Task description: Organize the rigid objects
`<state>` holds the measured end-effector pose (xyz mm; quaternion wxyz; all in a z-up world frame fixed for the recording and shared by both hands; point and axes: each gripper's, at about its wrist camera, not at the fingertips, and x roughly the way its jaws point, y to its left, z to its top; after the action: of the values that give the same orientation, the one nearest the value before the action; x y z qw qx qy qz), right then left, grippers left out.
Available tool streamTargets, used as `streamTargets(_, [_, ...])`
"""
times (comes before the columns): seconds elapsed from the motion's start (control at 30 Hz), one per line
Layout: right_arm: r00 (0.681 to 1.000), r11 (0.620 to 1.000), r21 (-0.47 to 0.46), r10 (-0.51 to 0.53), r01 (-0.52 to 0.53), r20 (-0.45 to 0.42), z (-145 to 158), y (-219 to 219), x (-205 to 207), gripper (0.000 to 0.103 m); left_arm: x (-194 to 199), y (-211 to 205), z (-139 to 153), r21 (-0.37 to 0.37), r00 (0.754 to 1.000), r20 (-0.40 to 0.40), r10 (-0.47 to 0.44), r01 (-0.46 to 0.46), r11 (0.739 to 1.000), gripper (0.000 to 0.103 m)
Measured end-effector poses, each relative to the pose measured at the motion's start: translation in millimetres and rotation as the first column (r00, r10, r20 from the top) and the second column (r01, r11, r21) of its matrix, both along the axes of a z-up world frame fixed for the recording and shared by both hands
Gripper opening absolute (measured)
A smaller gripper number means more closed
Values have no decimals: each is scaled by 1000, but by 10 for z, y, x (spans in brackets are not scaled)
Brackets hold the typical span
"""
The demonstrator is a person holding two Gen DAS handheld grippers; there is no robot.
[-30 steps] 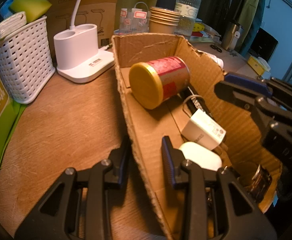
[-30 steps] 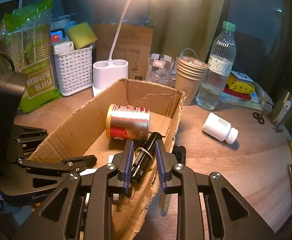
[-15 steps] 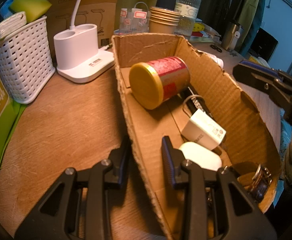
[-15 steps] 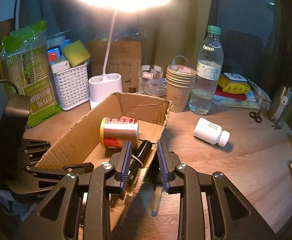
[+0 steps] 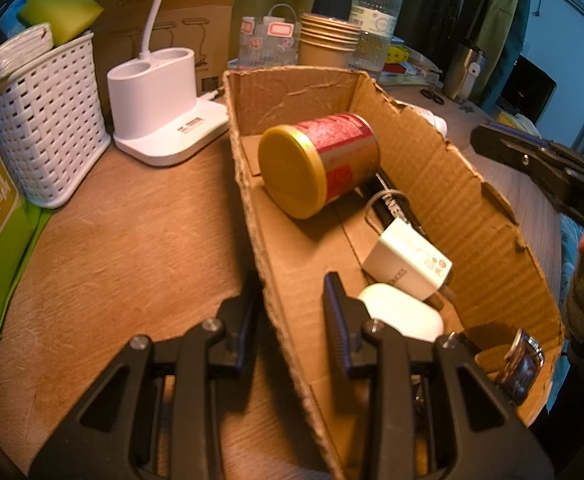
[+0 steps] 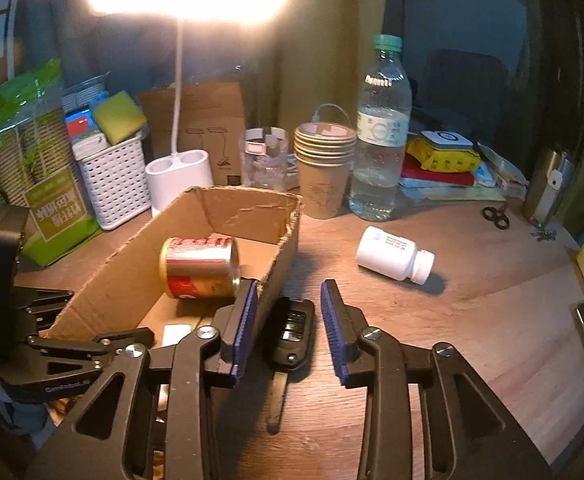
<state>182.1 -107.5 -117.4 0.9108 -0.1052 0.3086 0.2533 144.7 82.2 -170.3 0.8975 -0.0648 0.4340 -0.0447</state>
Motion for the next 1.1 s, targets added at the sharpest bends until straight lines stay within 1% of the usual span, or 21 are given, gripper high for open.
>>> streamTargets(0.1, [1000,1000,8,-10,10,-15,-36,-40,50,44,0,0,0,0,1000,0,0,0,1000,34])
streamTargets(0.2, [999,1000,22,-16,17,-35,-83,-69,103,50,2,-2,-2,0,1000,0,0,0,1000,34])
streamTargets(0.57, [991,999,44,-24,30,-129,-307,-122,289,52,1,-1,-1,0,1000,0,0,0,1000,34])
streamTargets(0.73, [986,996,80,-12,26,-169,-360,-172,344,55,0,0,0,0,1000,0,0,0,1000,34])
streamTargets(0.9, [975,992,127,4,25,-221,-430,-260,404,55,0,0,-1,0,1000,0,0,0,1000,34])
streamTargets(1.03, [958,985,174,61,-12,-279,-504,-272,437,55,2,-4,-3,0,1000,0,0,0,1000,34])
streamTargets(1.1, [951,980,200,75,-14,-300,-532,-291,461,55,0,0,-1,0,1000,0,0,0,1000,34])
